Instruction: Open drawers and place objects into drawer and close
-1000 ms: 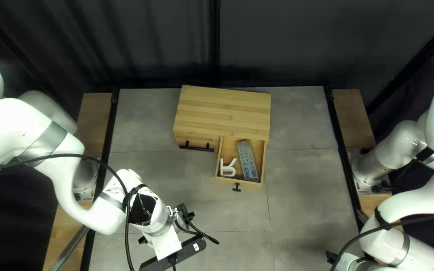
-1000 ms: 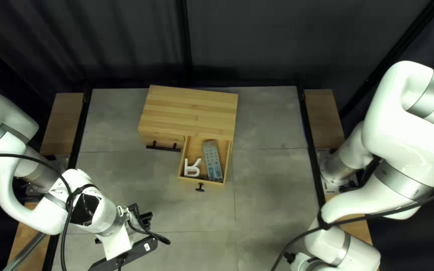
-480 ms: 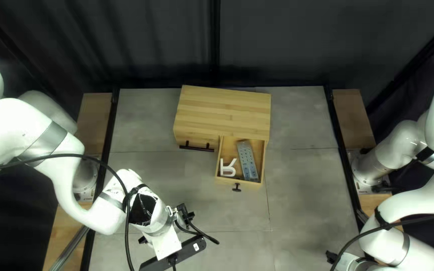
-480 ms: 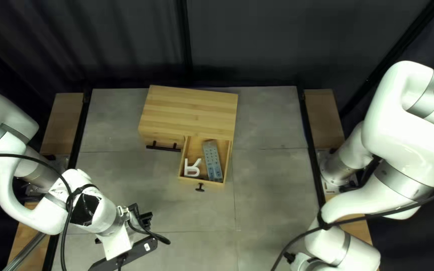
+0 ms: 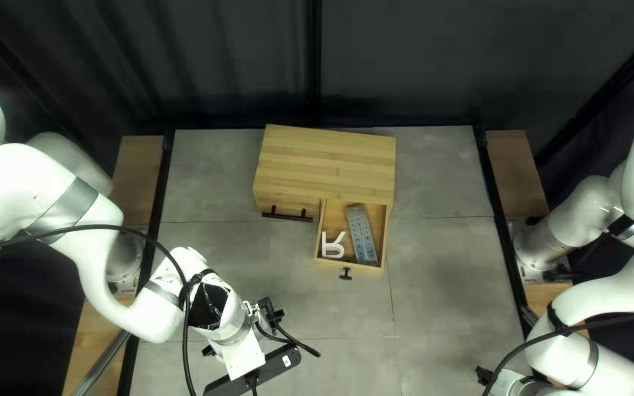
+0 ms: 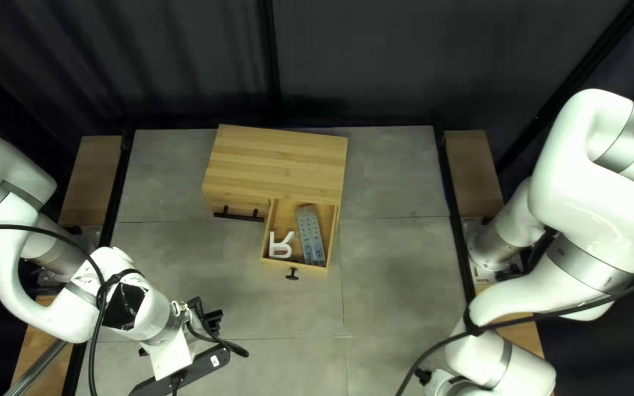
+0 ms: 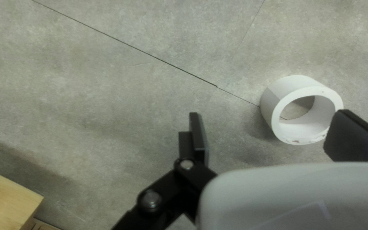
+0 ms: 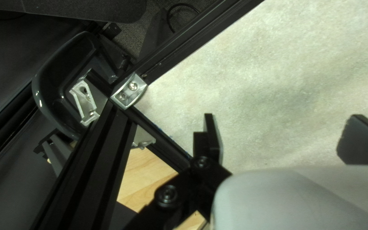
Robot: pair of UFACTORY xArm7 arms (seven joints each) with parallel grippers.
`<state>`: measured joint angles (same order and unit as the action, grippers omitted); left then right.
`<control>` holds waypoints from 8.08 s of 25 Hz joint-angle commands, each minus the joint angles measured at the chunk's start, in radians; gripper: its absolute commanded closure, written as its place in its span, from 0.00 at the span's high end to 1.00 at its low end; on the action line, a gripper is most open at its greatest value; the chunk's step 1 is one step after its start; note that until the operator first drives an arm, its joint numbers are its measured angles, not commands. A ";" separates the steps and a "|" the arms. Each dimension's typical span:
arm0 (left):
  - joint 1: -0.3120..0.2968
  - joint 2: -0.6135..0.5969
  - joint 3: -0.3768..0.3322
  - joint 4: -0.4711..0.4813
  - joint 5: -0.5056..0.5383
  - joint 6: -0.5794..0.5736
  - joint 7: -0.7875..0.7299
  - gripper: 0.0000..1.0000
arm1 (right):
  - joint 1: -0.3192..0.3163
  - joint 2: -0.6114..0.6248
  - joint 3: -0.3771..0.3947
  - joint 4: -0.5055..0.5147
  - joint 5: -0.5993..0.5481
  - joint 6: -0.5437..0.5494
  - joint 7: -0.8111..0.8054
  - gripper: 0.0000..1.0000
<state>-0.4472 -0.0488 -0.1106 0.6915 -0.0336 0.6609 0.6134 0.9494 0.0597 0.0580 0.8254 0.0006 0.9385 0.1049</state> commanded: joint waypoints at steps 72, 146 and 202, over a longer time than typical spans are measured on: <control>-0.055 0.109 -0.037 -0.121 -0.128 -0.161 -0.222 1.00 | 0.000 0.000 0.000 0.000 0.000 0.000 0.000 1.00; 0.257 0.262 0.199 0.683 0.226 0.508 0.475 0.00 | 0.000 0.000 0.000 0.000 0.000 0.000 0.000 1.00; 0.413 0.069 0.329 0.554 0.090 0.592 0.462 1.00 | 0.000 0.000 0.000 0.000 0.000 0.000 0.000 1.00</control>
<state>-0.0186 0.0485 0.2332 1.2579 0.0452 1.2389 1.1009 0.9494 0.0597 0.0580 0.8254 0.0006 0.9385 0.1049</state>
